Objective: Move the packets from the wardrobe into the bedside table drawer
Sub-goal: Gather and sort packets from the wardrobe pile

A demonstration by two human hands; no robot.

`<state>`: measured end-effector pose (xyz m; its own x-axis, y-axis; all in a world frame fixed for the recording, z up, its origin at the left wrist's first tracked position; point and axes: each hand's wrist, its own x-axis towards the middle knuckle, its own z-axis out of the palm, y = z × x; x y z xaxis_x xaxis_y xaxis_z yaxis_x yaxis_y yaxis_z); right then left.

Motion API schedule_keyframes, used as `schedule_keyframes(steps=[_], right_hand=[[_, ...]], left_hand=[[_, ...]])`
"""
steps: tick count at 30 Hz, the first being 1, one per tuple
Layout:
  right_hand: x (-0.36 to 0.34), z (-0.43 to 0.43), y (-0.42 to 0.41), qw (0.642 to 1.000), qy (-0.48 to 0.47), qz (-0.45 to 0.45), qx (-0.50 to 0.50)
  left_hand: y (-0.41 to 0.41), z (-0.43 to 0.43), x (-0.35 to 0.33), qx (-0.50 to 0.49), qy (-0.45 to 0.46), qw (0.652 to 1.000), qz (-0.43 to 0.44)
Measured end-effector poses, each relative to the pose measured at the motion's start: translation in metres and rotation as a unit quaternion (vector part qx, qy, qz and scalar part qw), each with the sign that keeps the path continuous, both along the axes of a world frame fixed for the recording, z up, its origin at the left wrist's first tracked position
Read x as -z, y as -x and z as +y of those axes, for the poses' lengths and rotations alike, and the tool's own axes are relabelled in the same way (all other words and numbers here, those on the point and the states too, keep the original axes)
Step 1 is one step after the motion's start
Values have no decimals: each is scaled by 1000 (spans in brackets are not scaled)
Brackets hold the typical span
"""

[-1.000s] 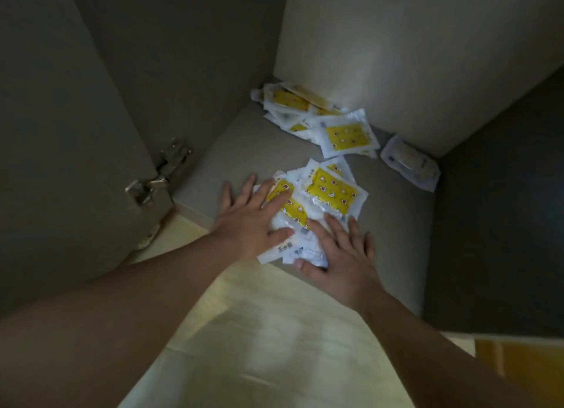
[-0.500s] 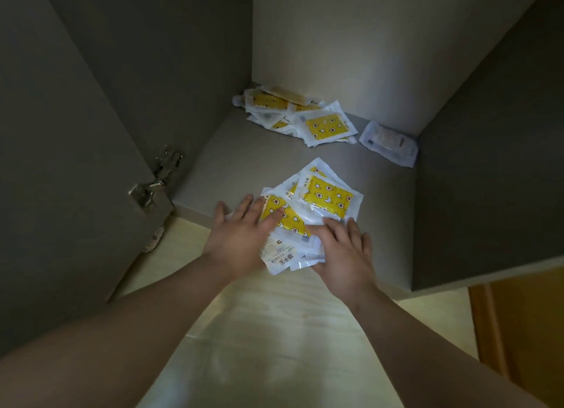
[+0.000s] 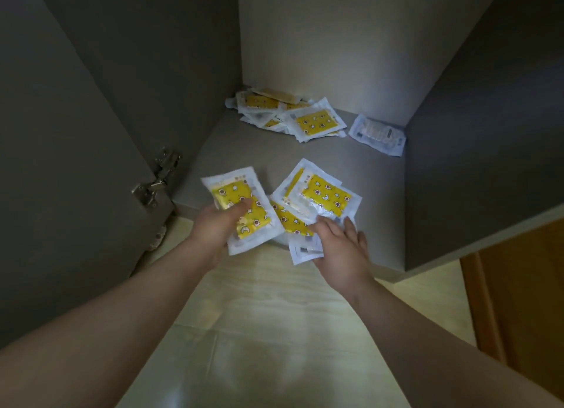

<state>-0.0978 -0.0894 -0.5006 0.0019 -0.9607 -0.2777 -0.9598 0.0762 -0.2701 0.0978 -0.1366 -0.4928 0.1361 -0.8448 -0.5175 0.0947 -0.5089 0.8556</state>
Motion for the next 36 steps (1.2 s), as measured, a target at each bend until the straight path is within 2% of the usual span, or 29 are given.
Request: schedule_keyframes(steps=[3, 5, 8, 11, 14, 17, 19, 26, 30, 36], right_hand=[[0, 3, 1, 999, 5, -16, -40], [0, 5, 0, 997, 8, -38, -72], [-3, 7, -4, 991, 14, -94, -90], [-8, 5, -6, 989, 20, -142, -41], [-2, 3, -7, 995, 22, -91, -25], [1, -1, -13, 998, -42, -24, -43], [0, -7, -19, 997, -59, -22, -35], [-5, -47, -41, 998, -19, 14, -58], [-11, -73, -42, 999, -15, -15, -40], [-9, -102, -38, 998, 0, 30, -61]], left_hand=[[5, 3, 1, 5, -97, 990, 100], [12, 8, 2, 6, -125, 985, 119], [18, 12, 5, -34, -103, 992, 69], [18, 11, 4, -62, -83, 995, 8], [14, 10, 4, -61, -50, 997, -20], [10, 9, 3, -54, -28, 997, -38], [9, 8, 3, -50, -30, 998, -33], [9, -16, 1, -43, -49, 998, 6], [13, -34, 2, -59, -64, 996, 21], [15, -59, 10, -77, -39, 996, -25]])
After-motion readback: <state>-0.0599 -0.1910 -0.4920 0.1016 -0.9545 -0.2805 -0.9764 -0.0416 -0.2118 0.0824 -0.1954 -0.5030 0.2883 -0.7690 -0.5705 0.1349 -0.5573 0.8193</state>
